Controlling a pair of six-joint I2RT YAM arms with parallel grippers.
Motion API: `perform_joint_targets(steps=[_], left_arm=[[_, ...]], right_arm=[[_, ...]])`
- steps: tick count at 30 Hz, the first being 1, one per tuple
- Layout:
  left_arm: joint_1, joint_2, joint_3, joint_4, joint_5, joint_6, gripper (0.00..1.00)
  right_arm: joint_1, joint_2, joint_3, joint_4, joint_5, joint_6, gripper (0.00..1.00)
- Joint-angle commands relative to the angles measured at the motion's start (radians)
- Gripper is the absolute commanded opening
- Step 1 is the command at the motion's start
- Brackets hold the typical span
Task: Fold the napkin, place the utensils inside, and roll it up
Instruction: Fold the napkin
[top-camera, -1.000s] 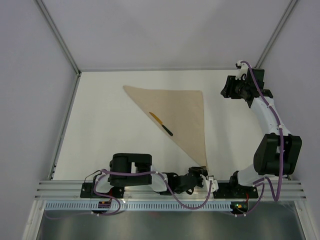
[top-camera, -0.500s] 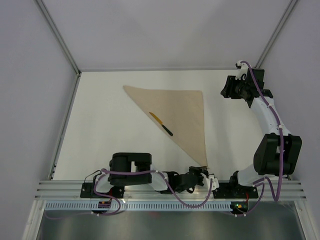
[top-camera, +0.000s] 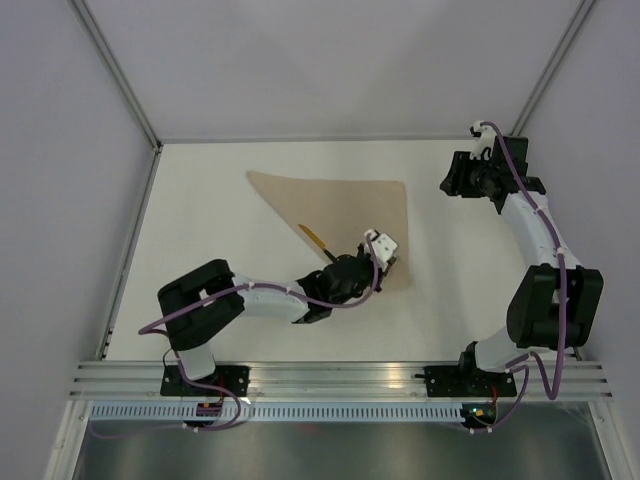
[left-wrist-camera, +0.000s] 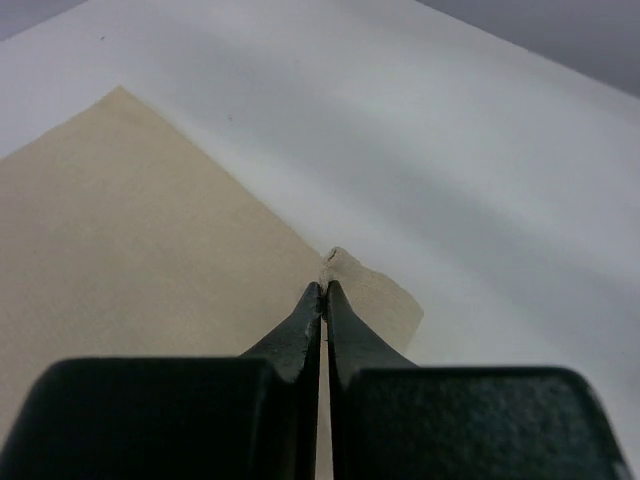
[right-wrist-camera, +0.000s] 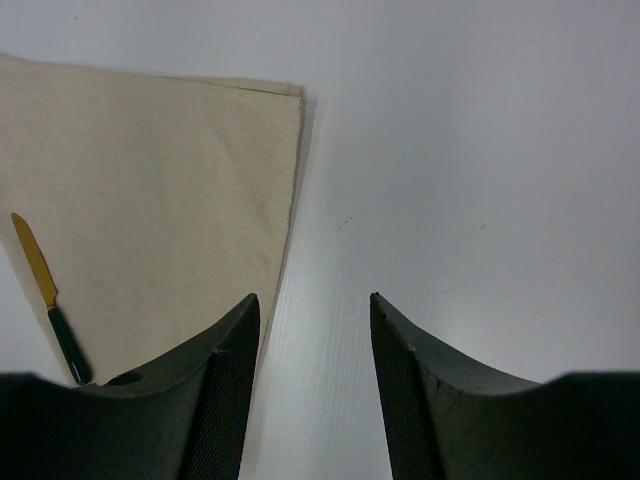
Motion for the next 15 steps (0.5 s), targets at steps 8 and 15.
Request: perform_joint_targets(steps=[8,15], left_arm=[[0.288,-0.093,-0.054,-0.126,0.073,-0.438,0.02],[0.458,-0.101,-0.080,-0.168,0.133,-0.545,0.02]], right_arm=[[-0.006,0.046,0.066,-0.040,-0.031,0.011,0.54],[-0.003,0.051,0.074,-0.056,-0.028,-0.005,0.54]])
